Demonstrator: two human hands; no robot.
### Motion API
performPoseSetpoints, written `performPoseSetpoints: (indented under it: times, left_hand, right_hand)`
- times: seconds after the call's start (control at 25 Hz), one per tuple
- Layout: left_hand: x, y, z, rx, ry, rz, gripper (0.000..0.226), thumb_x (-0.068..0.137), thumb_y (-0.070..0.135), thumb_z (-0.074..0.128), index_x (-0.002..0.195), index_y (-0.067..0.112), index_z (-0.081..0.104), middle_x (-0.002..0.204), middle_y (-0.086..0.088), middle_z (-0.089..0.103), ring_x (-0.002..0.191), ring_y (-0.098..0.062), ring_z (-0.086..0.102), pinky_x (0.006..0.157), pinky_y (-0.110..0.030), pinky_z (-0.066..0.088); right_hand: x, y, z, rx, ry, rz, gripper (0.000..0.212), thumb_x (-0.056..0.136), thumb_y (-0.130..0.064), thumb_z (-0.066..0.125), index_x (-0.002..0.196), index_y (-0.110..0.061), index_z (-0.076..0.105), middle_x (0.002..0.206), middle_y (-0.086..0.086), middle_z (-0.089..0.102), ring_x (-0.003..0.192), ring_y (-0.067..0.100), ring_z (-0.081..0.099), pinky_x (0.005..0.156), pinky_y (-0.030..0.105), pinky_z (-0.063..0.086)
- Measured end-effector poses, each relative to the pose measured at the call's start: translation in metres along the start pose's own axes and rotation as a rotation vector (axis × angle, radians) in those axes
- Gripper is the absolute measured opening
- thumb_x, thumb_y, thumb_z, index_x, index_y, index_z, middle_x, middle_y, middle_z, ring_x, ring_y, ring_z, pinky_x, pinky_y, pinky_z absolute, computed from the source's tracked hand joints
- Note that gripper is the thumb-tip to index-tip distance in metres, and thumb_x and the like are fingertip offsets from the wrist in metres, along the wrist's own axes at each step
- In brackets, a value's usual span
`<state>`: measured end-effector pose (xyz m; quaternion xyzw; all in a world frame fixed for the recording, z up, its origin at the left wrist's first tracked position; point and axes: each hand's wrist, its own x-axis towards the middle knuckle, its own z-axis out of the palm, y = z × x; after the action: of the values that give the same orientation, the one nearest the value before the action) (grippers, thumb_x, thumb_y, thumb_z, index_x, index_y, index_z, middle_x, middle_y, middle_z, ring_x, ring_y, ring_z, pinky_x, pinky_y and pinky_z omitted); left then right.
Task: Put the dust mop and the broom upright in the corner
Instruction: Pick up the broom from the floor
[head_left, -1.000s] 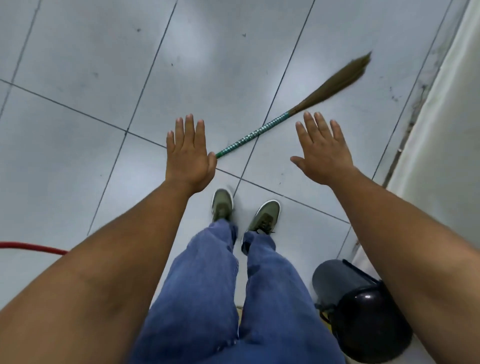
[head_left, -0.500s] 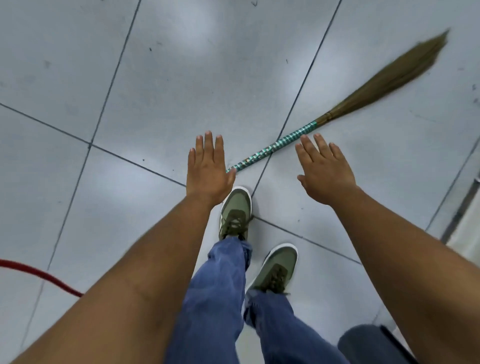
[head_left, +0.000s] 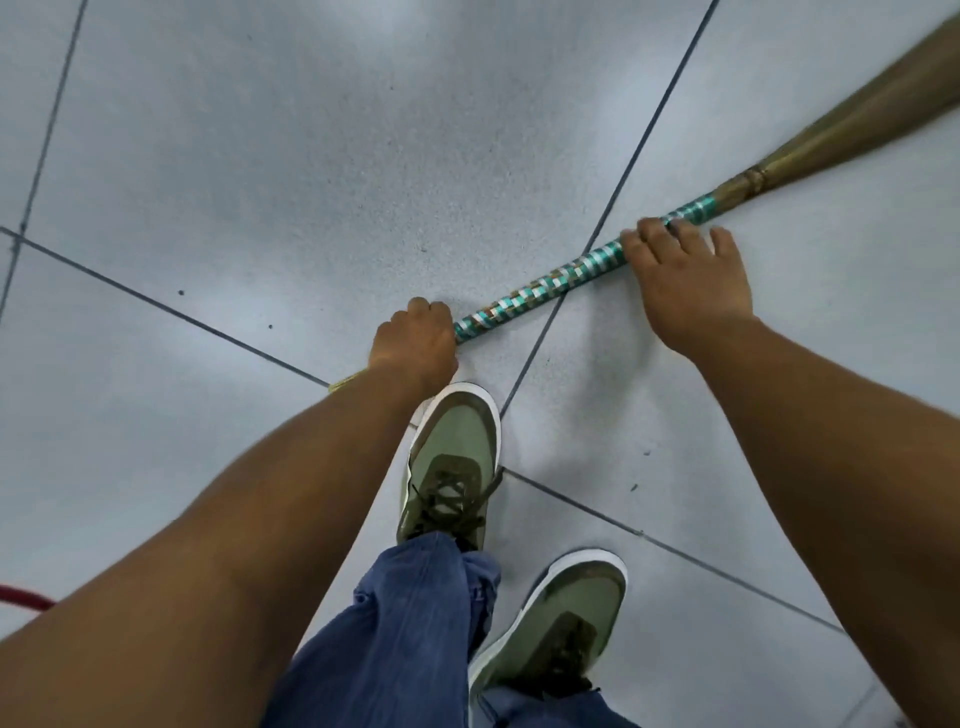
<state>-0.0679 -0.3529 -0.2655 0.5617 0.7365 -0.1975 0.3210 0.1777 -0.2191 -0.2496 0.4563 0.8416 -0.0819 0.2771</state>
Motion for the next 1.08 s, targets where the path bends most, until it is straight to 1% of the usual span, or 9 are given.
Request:
performPoseSetpoints:
  times: [0.12, 0.2, 0.28, 0.36, 0.44, 0.64, 0.8, 0.96, 1.08]
  left_hand:
    - [-0.003, -0.003, -0.007, -0.099, -0.018, -0.039, 0.029, 0.086, 0.017, 0.057, 0.111, 0.007, 0.045, 0.102, -0.017, 0.059, 0.078, -0.030, 0.056, 0.062, -0.037, 0.042]
    - [-0.009, -0.008, -0.016, -0.028, 0.112, 0.013, 0.019, 0.084, 0.027, 0.056, 0.093, 0.013, 0.047, 0.082, -0.008, 0.060, 0.063, -0.025, 0.048, 0.055, -0.034, 0.038]
    - [-0.016, -0.015, -0.039, 0.083, 0.234, 0.045, 0.024, 0.078, 0.039, 0.057, 0.077, 0.020, 0.043, 0.063, 0.000, 0.049, 0.052, -0.022, 0.042, 0.050, -0.029, 0.032]
    - [-0.026, -0.016, -0.070, 0.160, 0.275, 0.073, 0.025, 0.078, 0.042, 0.057, 0.072, 0.021, 0.046, 0.057, 0.003, 0.042, 0.047, -0.022, 0.040, 0.048, -0.027, 0.030]
    - [-0.048, -0.009, -0.112, 0.210, 0.267, 0.093, 0.023, 0.080, 0.041, 0.055, 0.075, 0.019, 0.053, 0.056, 0.003, 0.042, 0.047, -0.023, 0.042, 0.047, -0.028, 0.030]
    - [-0.144, 0.012, -0.275, 0.294, 0.322, 0.178, 0.022, 0.080, 0.040, 0.055, 0.079, 0.017, 0.058, 0.060, -0.002, 0.053, 0.051, -0.026, 0.043, 0.050, -0.029, 0.032]
    - [-0.239, 0.054, -0.418, 0.413, 0.333, 0.298, 0.024, 0.081, 0.039, 0.056, 0.072, 0.020, 0.046, 0.050, 0.004, 0.034, 0.048, -0.025, 0.045, 0.051, -0.030, 0.038]
    - [-0.323, 0.090, -0.524, 0.542, 0.380, 0.409, 0.024, 0.081, 0.040, 0.054, 0.068, 0.022, 0.044, 0.049, 0.002, 0.037, 0.041, -0.020, 0.037, 0.051, -0.030, 0.040]
    - [-0.373, 0.116, -0.578, 0.608, 0.432, 0.485, 0.022, 0.079, 0.041, 0.052, 0.066, 0.024, 0.045, 0.052, 0.002, 0.039, 0.045, -0.021, 0.040, 0.050, -0.031, 0.036]
  right_hand:
    - [0.008, 0.006, -0.011, -0.049, 0.000, 0.017, 0.042, 0.093, -0.015, 0.036, 0.135, -0.017, 0.038, 0.139, 0.010, 0.043, 0.134, 0.032, 0.029, 0.112, 0.054, 0.014]
    - [0.009, 0.013, -0.018, -0.059, -0.010, 0.005, 0.034, 0.090, -0.012, 0.038, 0.122, -0.015, 0.050, 0.121, 0.012, 0.056, 0.118, 0.033, 0.046, 0.111, 0.053, 0.017]
    - [-0.002, 0.018, -0.028, -0.058, 0.002, -0.024, 0.028, 0.087, -0.006, 0.043, 0.112, -0.012, 0.053, 0.107, 0.013, 0.059, 0.099, 0.034, 0.056, 0.102, 0.050, 0.030]
    - [-0.022, 0.023, -0.047, -0.009, 0.030, -0.027, 0.021, 0.082, -0.002, 0.048, 0.102, -0.008, 0.053, 0.095, 0.015, 0.058, 0.084, 0.035, 0.056, 0.080, 0.045, 0.041]
    - [-0.050, 0.033, -0.085, 0.009, 0.037, -0.013, 0.021, 0.078, 0.001, 0.052, 0.098, -0.007, 0.051, 0.090, 0.016, 0.056, 0.078, 0.035, 0.055, 0.069, 0.041, 0.037]
    - [-0.150, 0.070, -0.231, 0.061, 0.120, 0.052, 0.017, 0.077, -0.004, 0.054, 0.094, -0.009, 0.051, 0.082, 0.014, 0.057, 0.067, 0.033, 0.052, 0.062, 0.037, 0.031]
    - [-0.252, 0.094, -0.343, 0.169, 0.056, 0.256, 0.009, 0.081, -0.016, 0.056, 0.090, -0.014, 0.053, 0.074, 0.006, 0.051, 0.060, 0.026, 0.045, 0.062, 0.035, 0.033]
    - [-0.353, 0.125, -0.427, 0.351, -0.022, 0.361, 0.005, 0.080, -0.023, 0.052, 0.077, -0.022, 0.048, 0.068, -0.001, 0.053, 0.057, 0.021, 0.048, 0.055, 0.031, 0.035]
    - [-0.417, 0.142, -0.467, 0.362, 0.103, 0.422, 0.008, 0.077, -0.019, 0.052, 0.074, -0.025, 0.048, 0.062, -0.002, 0.048, 0.050, 0.017, 0.041, 0.049, 0.028, 0.032]
